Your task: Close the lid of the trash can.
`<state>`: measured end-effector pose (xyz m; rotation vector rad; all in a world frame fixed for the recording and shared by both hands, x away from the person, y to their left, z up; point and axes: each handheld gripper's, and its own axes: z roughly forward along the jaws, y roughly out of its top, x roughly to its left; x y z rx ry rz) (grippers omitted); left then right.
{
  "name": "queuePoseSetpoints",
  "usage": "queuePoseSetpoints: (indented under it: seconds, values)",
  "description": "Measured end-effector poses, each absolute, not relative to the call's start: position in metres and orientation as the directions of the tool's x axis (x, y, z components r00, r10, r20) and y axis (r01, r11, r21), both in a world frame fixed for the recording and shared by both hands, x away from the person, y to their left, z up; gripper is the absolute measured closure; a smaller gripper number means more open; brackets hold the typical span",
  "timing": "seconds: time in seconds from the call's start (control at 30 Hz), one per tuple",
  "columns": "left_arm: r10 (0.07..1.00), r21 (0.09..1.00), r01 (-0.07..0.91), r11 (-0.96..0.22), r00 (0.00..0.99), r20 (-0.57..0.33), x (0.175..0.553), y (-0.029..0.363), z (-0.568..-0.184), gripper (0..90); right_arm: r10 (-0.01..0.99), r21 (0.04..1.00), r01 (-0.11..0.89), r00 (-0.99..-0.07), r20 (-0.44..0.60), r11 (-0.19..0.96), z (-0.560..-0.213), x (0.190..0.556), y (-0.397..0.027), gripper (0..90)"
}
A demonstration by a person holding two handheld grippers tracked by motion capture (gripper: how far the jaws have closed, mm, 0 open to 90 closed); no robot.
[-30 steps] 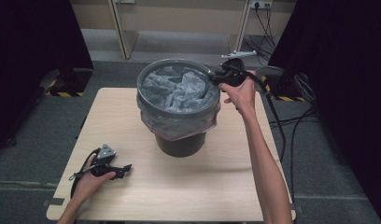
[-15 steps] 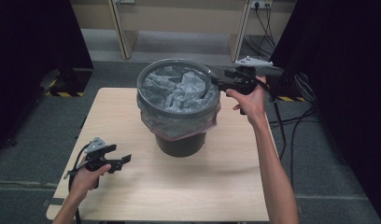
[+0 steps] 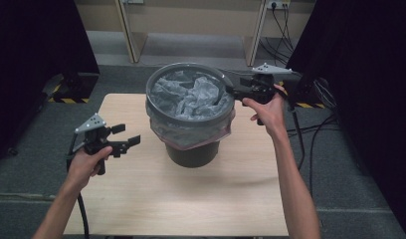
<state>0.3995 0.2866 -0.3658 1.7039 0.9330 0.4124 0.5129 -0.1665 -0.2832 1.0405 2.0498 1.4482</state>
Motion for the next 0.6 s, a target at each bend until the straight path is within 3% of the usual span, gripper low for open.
queuePoseSetpoints:
  seconds: [0.6]
  values:
    - [0.758, 0.959, 0.283, -0.016, 0.629, -0.173, 0.429, 0.265, -0.284, 14.6, 0.759, 0.926, 0.340, -0.644, 0.099, 0.167, -0.287, 0.515, -0.168, 32.0]
